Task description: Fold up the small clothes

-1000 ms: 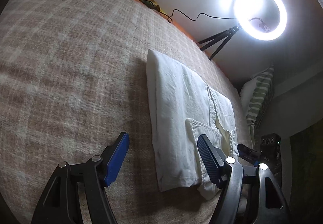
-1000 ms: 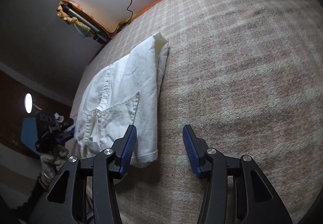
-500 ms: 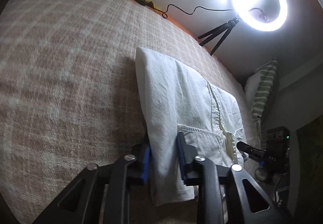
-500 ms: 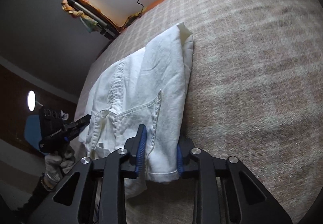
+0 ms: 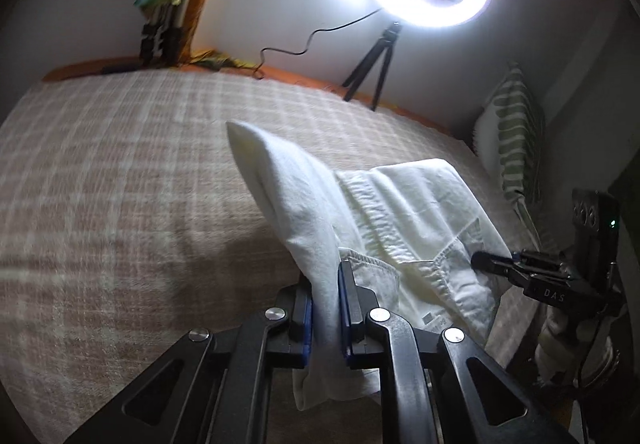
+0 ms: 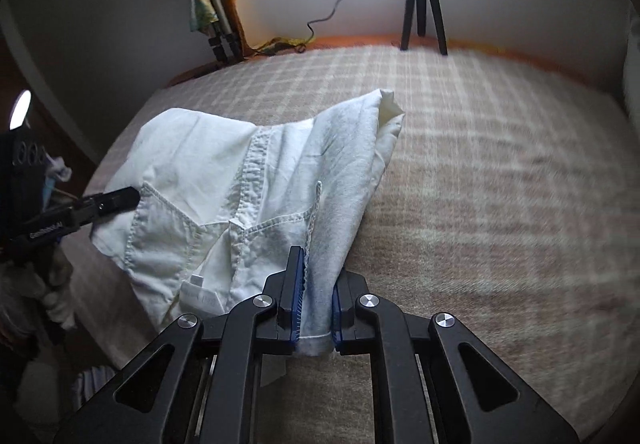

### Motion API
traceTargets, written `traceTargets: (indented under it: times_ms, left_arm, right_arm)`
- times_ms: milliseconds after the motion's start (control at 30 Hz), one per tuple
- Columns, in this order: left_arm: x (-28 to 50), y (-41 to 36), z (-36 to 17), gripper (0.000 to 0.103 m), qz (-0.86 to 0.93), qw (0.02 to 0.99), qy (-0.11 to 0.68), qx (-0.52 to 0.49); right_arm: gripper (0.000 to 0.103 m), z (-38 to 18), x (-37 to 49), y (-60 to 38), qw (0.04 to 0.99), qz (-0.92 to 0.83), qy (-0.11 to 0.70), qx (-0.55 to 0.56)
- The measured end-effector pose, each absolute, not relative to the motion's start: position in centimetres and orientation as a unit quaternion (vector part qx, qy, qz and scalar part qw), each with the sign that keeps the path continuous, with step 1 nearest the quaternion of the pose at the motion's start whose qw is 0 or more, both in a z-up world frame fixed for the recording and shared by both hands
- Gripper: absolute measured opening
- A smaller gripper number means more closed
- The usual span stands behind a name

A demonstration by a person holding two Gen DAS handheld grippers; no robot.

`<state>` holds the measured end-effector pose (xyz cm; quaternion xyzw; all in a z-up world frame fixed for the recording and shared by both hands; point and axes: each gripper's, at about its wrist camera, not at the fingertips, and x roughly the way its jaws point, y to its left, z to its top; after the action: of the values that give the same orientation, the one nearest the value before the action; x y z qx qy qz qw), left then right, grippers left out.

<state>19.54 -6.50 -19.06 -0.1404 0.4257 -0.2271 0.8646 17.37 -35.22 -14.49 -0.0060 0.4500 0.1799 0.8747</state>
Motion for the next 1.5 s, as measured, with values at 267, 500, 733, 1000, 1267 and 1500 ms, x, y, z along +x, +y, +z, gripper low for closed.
traceTargets:
  times_ms: [267,500,733,1000,1267,1500]
  left_arm:
    - [19.5,-8.2,-17.5,0.007,-0.246,0.865,0.415,-0.138]
    - [22.1,-11.6,-15.7,0.007,-0.266,0.864,0.409,-0.125]
    - [27.1,-17.7,-14.1,0.007,-0.29,0.863,0.4,-0.105]
    - [33.9,-24.9,-13.8,0.007,-0.31,0.862,0.389,-0.103]
    - [39.7,-30.9,-15.3,0.007,-0.312,0.865,0.382,-0.094]
    - [42.7,-34.6,-18.0,0.007,-0.305,0.866,0.388,-0.078]
  right_arm:
    - [0.009,-11.3,16.6,-35.6,0.892,0.161,0.42,-0.048]
    - [0.009,-10.0,17.8,-38.6,0.901,0.136,0.407,-0.061]
    - [0.009,-8.3,21.1,-43.6,0.912,0.098,0.392,-0.073]
    - [0.008,-7.3,26.7,-49.9,0.921,0.043,0.378,-0.084]
    - [0.008,-8.1,32.4,-54.4,0.923,-0.004,0.373,-0.096]
    - [0.008,-10.5,36.2,-57.5,0.92,-0.036,0.377,-0.105]
